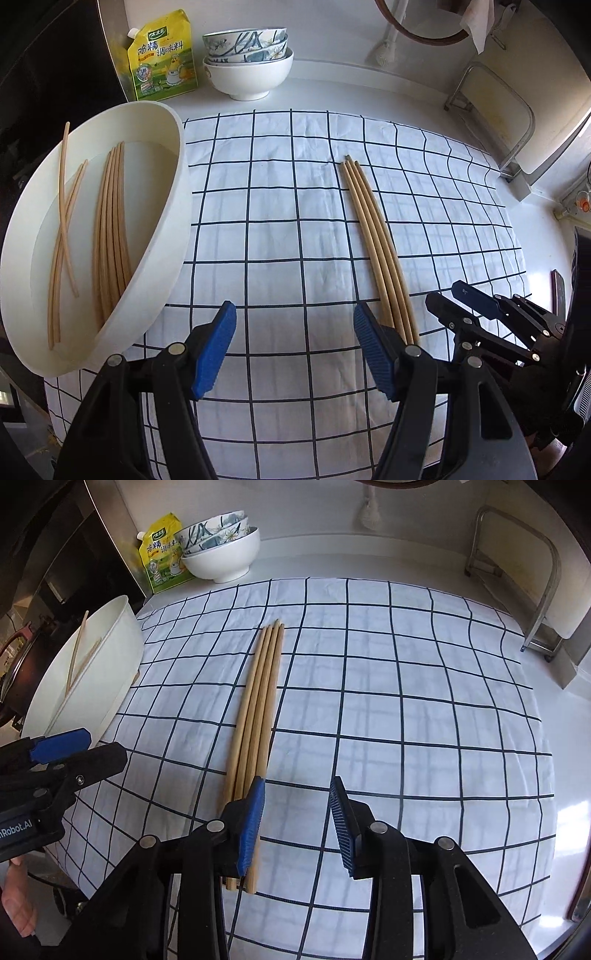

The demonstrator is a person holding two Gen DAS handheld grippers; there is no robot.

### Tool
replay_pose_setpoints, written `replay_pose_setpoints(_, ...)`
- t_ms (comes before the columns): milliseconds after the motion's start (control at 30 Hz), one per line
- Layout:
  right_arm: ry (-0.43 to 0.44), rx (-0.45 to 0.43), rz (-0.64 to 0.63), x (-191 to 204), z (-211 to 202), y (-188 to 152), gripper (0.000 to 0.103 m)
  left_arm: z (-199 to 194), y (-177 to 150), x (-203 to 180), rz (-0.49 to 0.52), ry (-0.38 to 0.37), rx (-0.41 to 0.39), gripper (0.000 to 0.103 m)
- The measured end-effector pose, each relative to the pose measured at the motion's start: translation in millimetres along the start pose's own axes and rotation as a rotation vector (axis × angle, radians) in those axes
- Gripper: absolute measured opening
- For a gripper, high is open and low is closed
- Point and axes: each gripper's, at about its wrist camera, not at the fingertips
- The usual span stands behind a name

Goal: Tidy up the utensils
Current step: 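Move both open grippers back over the remaining chopsticks on the cloth, then close the left gripper on a chopstick while the right gripper grasps another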

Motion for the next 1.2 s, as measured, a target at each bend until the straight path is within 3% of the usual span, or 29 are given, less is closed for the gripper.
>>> replay_pose_setpoints(567, -0.051, 0.012, -0.078, 14, 16, 1, 0.036, 12, -3, -3, -0.017, -0.017, 0.017, 0.065)
replay_pose_setpoints(1200, -0.069, -0.032, 0.012, -45, 6, -1, 0.037, 43, 9, -41, 0.012, -0.056, 0.032, 0.065)
Point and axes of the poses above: each gripper's, at about its wrist camera, not at the fingertips, and z roughly the way its jaws point, x to its left, y to its top, and after that the axes turned 11 degrees about x, right-handed
